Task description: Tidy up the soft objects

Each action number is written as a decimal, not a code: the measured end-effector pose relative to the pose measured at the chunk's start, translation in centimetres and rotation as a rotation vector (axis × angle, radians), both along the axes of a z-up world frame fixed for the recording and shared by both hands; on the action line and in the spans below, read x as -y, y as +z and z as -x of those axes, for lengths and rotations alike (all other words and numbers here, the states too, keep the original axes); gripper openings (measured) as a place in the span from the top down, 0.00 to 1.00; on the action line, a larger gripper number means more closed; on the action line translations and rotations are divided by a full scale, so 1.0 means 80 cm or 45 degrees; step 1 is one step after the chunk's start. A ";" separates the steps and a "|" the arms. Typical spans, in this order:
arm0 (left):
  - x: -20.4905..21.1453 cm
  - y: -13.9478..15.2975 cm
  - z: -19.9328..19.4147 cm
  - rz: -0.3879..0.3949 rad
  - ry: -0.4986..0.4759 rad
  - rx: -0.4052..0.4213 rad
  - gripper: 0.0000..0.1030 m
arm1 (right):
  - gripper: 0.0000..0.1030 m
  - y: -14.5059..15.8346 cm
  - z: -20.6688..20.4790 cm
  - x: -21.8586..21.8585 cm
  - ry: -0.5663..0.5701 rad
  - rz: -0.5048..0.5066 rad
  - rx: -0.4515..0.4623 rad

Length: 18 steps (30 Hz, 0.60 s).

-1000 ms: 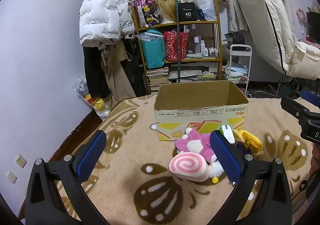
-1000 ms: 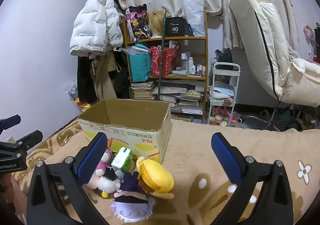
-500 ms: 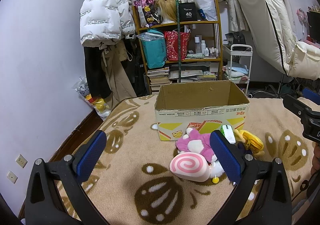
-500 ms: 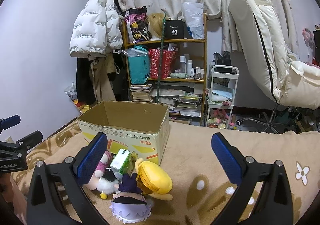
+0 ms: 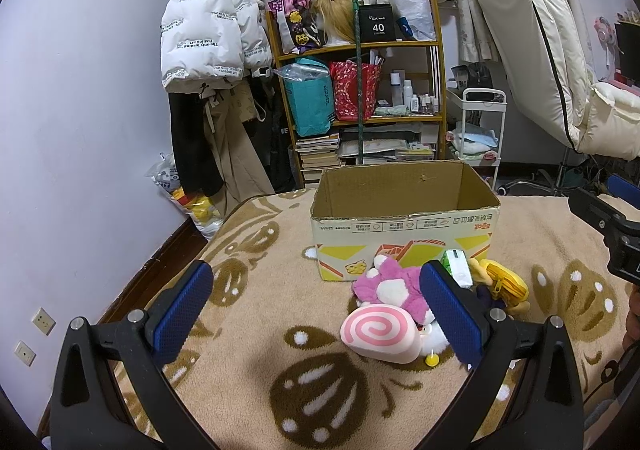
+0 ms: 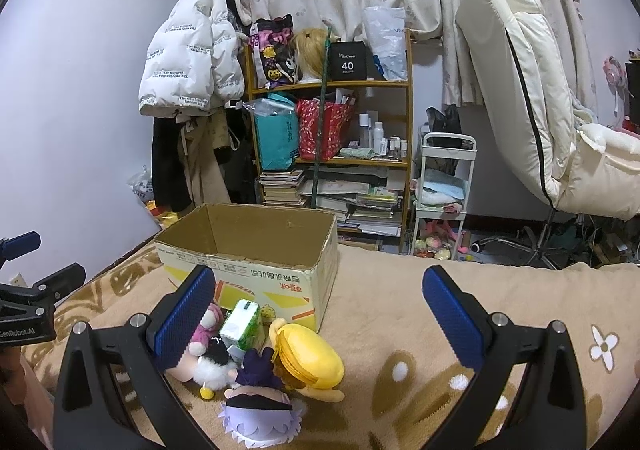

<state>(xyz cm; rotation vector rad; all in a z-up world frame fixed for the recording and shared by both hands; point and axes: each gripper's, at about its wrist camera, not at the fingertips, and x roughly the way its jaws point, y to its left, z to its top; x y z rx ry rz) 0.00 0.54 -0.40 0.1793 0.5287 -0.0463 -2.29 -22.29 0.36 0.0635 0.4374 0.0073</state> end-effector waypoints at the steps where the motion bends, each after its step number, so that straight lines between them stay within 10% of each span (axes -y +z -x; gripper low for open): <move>1: 0.000 0.000 0.000 0.000 0.000 0.000 0.01 | 0.00 0.000 0.000 0.000 0.002 -0.001 0.000; 18: 0.001 0.001 0.000 -0.002 0.001 -0.001 0.01 | 0.00 -0.003 -0.001 -0.001 0.006 -0.017 -0.008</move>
